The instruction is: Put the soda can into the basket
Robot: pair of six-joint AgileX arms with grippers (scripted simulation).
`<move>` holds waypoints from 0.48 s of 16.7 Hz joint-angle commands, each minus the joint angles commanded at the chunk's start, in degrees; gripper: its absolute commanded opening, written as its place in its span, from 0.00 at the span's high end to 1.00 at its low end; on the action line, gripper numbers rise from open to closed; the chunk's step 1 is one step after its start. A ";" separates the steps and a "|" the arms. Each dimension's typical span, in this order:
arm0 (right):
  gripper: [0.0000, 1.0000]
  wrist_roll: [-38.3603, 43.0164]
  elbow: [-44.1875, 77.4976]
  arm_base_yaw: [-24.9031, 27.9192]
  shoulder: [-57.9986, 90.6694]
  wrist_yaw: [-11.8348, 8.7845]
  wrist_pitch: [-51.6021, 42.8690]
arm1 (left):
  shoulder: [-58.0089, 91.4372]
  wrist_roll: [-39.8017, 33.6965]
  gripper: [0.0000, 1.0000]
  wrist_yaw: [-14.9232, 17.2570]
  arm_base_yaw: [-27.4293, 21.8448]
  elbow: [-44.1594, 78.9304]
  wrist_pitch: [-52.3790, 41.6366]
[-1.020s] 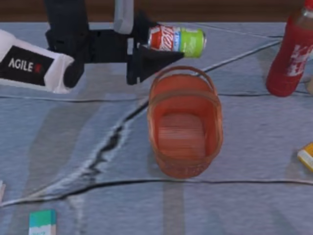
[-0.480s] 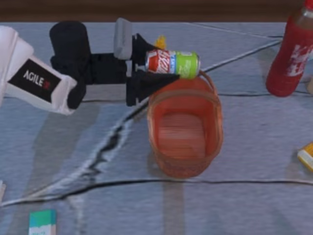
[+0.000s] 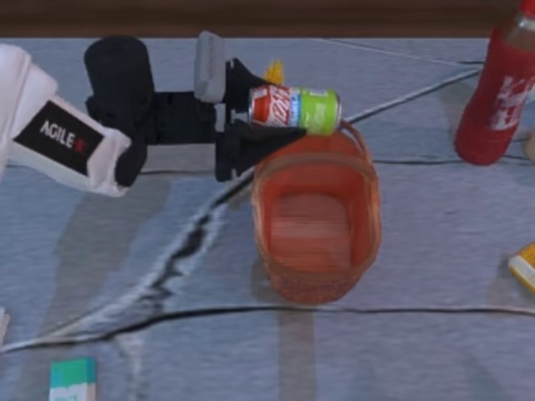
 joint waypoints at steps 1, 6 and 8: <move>0.00 0.00 0.00 0.00 0.00 0.00 0.00 | 0.00 0.00 0.32 0.00 0.00 0.00 0.00; 0.00 0.00 0.00 0.00 0.00 0.00 0.00 | 0.00 0.00 0.00 0.00 0.00 0.00 0.00; 0.00 0.00 0.00 0.00 0.00 0.00 0.00 | 0.00 0.00 0.00 0.00 0.00 0.00 0.00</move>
